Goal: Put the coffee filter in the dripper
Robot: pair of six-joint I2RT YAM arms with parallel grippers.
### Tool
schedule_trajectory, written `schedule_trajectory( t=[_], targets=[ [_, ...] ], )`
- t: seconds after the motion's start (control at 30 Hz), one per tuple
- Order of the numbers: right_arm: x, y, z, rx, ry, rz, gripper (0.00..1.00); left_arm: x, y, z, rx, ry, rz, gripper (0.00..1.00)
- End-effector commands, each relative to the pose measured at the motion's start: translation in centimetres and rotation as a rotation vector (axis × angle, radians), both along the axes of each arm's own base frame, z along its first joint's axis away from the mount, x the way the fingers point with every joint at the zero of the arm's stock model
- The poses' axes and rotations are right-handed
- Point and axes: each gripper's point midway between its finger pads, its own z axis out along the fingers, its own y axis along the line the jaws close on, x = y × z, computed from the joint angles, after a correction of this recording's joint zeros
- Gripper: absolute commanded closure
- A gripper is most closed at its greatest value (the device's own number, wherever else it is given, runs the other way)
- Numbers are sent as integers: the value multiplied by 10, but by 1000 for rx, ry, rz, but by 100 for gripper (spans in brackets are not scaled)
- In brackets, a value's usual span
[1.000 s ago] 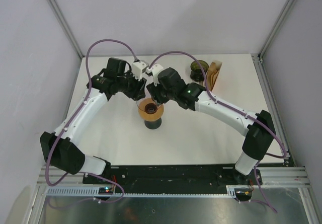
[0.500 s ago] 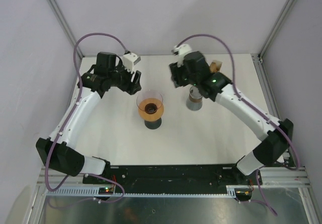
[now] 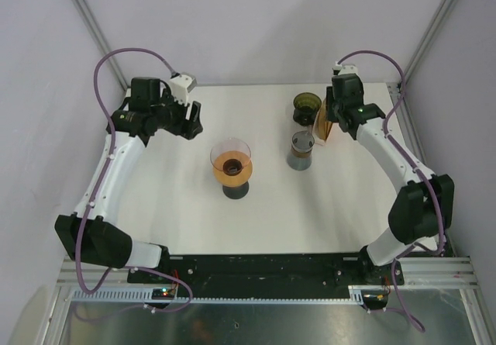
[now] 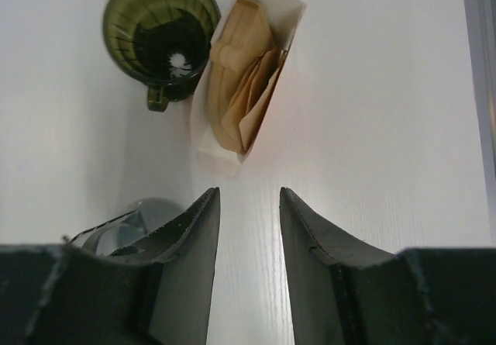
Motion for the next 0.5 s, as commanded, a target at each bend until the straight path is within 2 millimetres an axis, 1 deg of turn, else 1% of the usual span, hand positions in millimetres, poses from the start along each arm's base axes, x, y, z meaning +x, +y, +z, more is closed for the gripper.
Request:
schedule_trajectory(
  t=[0.0,0.13,0.23,0.3,0.47],
  targets=[
    [23,-12,-7,14,-36,-67,59,5,2,8,-11,-29,5,26],
    [36,-11,-24,16,-20,-68,58,7,3,2,-1,-22,3,26],
    [44,-10,-36,14,-5,-70,62,8,3,0,2,-18,1,26],
    [50,-11,-43,14,8,-71,63,9,2,-2,1,-15,-4,26],
    [61,-8,-55,10,29,-62,63,10,1,-5,-2,-5,-8,26]
  ],
)
